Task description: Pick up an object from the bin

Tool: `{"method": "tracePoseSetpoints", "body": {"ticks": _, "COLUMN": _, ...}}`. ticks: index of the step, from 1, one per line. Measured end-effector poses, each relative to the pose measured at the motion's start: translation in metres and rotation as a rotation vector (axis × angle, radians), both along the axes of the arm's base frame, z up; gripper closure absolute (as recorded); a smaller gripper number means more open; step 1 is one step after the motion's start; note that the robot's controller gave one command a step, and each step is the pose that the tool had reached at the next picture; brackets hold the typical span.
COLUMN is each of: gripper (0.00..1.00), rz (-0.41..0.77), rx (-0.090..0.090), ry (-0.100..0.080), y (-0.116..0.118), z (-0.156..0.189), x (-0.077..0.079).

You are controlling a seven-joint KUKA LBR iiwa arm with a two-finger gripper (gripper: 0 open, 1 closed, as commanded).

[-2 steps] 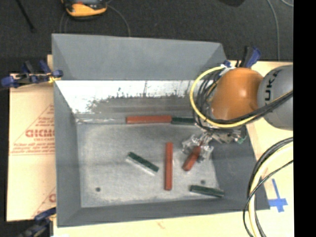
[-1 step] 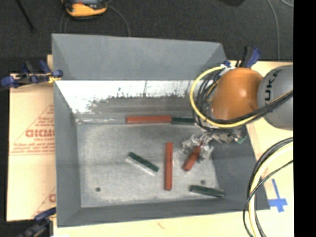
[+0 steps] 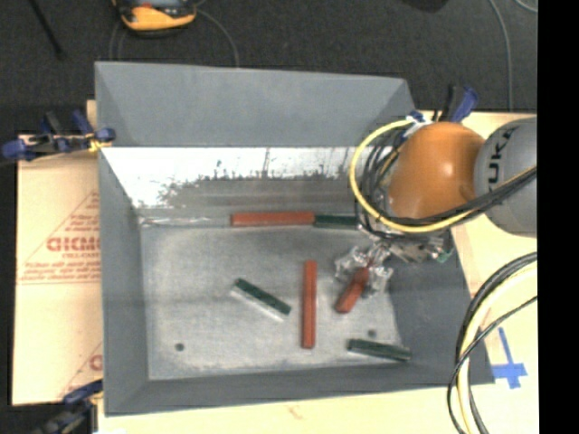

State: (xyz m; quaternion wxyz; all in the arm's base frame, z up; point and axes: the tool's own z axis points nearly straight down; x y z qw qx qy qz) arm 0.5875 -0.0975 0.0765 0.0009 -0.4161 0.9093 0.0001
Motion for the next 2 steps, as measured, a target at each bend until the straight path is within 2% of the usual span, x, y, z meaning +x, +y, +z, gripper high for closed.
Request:
{"method": "tracePoseSetpoints", "body": {"ticks": 1, "gripper": 1.0, "rz": -0.002, "rx": 0.0, "ry": 0.003, "y": 0.0, "z": 0.018, "x": 0.0}}
{"method": "tracePoseSetpoints", "body": {"ticks": 2, "gripper": 1.0, "rz": -0.003, "rx": -0.002, "ry": -0.005, "y": -0.001, "z": 0.029, "x": 0.002}}
